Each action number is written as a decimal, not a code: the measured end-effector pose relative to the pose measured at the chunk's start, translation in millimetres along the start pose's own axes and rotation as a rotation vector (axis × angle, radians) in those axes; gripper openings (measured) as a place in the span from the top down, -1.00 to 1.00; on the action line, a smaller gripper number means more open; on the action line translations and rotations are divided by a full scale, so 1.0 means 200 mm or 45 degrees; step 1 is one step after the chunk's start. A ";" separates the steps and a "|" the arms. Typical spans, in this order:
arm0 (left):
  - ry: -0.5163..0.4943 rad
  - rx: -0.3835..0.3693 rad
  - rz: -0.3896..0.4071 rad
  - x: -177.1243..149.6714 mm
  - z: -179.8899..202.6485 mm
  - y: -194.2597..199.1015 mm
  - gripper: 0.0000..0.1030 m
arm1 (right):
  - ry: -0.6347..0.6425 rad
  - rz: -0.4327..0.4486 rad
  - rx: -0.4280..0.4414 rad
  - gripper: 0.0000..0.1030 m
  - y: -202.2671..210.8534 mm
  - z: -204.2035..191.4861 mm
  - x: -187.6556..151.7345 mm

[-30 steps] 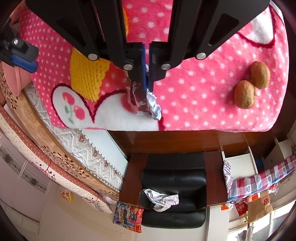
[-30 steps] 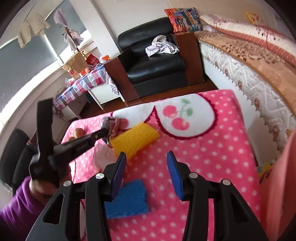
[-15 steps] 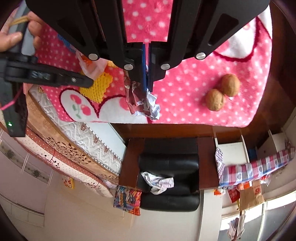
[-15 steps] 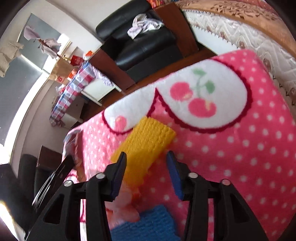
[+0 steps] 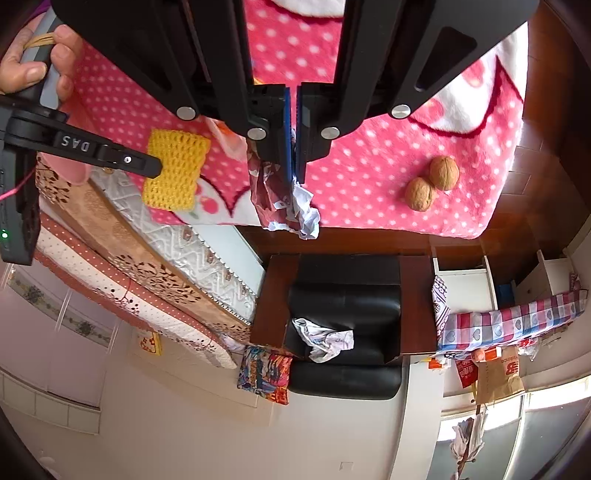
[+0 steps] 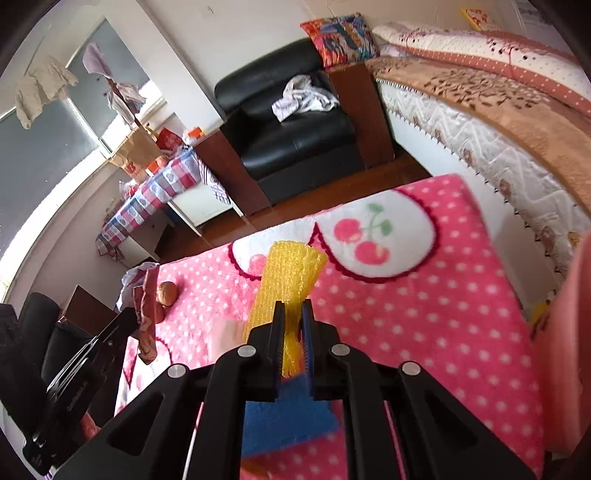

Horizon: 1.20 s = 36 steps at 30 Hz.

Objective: Collect trash
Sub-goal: 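Grasp the foil wrapper with the left tool while the right tool grasps the yellow mesh, then carry both items over the pink basin and open both tools to drop them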

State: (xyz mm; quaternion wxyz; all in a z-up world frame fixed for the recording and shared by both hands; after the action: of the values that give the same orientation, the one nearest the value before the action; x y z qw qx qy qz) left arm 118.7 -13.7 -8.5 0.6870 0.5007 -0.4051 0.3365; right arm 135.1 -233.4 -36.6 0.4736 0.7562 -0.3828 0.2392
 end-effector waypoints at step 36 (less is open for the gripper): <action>-0.250 -0.118 -0.008 -0.18 1.00 0.22 0.99 | 0.090 0.293 -0.312 0.83 0.98 0.55 -0.19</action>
State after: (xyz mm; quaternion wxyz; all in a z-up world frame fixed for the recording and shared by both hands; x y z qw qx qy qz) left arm 19.9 -195.9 12.3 0.6673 0.5002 -0.4842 0.2646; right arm -45.5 -368.8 -8.1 0.5450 0.6350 -0.4763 0.2699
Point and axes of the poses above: each gripper's, at about its wrist camera, not at the fingertips, and y roughly against the way its jaws point, z to its right, x to its top, the point moved 1 cm from there along -y, roughly the way its jaws point, and after that the axes turned 11 degrees about z, right-handed, at the moved point
